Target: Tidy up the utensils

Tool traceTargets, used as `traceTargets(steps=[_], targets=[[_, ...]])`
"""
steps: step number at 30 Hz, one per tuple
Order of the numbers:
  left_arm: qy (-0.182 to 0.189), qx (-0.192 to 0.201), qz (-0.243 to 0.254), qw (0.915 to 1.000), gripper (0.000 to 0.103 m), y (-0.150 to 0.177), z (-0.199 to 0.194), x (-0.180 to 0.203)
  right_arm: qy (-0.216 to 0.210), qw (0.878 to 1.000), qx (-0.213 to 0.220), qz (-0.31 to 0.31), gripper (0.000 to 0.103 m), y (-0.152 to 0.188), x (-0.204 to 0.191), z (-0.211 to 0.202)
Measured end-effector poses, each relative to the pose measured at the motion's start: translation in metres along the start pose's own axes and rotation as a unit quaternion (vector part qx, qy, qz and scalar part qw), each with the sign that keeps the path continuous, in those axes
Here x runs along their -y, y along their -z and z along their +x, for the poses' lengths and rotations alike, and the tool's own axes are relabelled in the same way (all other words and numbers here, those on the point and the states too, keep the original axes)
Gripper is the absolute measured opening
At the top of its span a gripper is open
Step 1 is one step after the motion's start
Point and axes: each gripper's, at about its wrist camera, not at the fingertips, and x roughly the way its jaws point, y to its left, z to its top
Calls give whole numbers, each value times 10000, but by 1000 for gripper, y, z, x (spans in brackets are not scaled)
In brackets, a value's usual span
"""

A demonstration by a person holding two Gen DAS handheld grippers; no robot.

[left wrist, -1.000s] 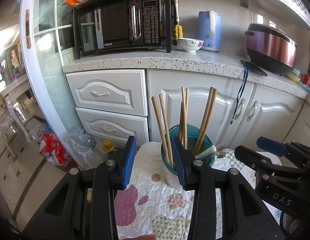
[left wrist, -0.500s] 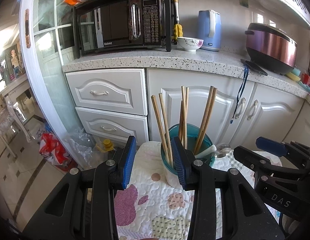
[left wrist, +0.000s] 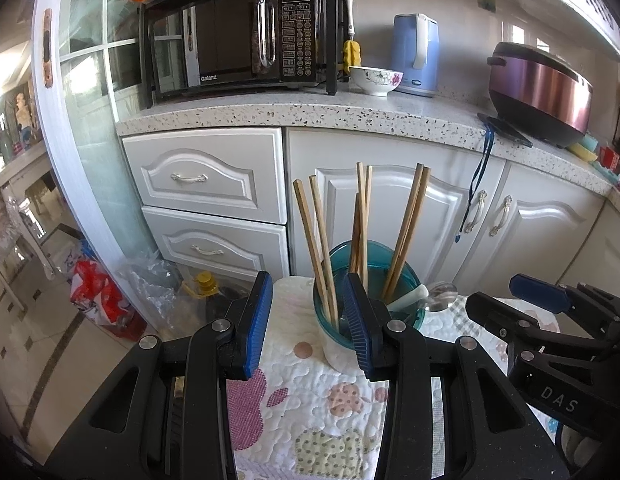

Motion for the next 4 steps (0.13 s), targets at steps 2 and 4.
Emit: traceTargets(steps=[2, 4], targets=[[42, 28, 7, 10000, 36, 1, 1, -1, 37, 10000, 6, 46, 56, 4, 8, 2], [70, 26, -5, 10000, 36, 2, 3, -3, 155, 9998, -32, 122, 61, 12, 21, 5]])
